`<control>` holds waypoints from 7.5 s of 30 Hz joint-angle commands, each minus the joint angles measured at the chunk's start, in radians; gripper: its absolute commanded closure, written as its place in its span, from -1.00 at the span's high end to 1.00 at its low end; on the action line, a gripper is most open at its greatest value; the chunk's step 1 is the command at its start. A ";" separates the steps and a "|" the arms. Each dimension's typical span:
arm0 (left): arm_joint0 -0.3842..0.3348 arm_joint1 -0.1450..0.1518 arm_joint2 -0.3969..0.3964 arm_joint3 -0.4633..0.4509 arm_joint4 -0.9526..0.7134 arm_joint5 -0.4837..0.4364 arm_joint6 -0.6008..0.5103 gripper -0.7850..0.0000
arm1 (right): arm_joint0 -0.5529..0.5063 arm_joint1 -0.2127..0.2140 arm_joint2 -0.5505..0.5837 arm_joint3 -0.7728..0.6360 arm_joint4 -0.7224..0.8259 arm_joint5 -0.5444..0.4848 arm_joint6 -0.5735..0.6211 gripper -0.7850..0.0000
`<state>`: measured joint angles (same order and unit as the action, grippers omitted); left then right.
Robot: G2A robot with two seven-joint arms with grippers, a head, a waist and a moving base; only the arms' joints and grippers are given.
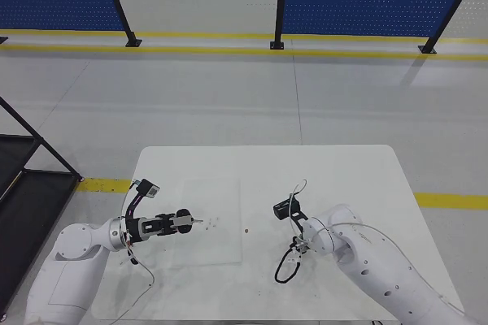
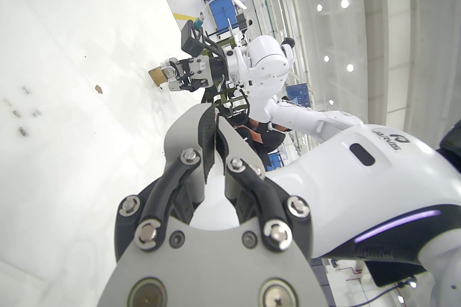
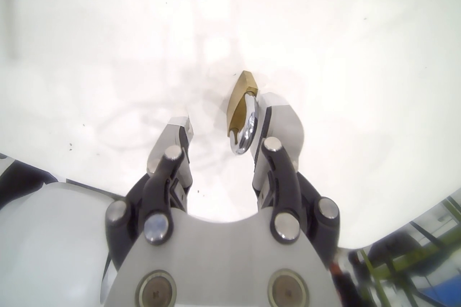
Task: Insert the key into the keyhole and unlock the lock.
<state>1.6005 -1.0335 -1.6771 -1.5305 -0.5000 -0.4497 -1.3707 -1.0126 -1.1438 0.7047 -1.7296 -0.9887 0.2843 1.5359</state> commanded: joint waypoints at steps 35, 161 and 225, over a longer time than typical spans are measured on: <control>0.000 0.000 0.000 0.000 0.000 0.000 0.000 -1.00 | -0.244 -0.009 0.471 0.189 1.015 -0.276 -0.311 -1.00; -0.187 -0.086 0.561 0.035 0.111 0.007 0.493 -1.00 | -0.292 -0.008 0.517 0.238 1.335 -0.409 -0.305 -1.00; -0.123 -0.057 0.462 -0.015 0.410 -0.120 0.607 -1.00 | -0.292 -0.008 0.517 0.238 1.335 -0.409 -0.305 -1.00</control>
<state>1.4685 -1.0917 -1.2063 -1.5351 -0.2233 -0.5342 -0.8245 -1.3043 -1.1515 1.2214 -1.4918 0.3467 -0.1247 1.2312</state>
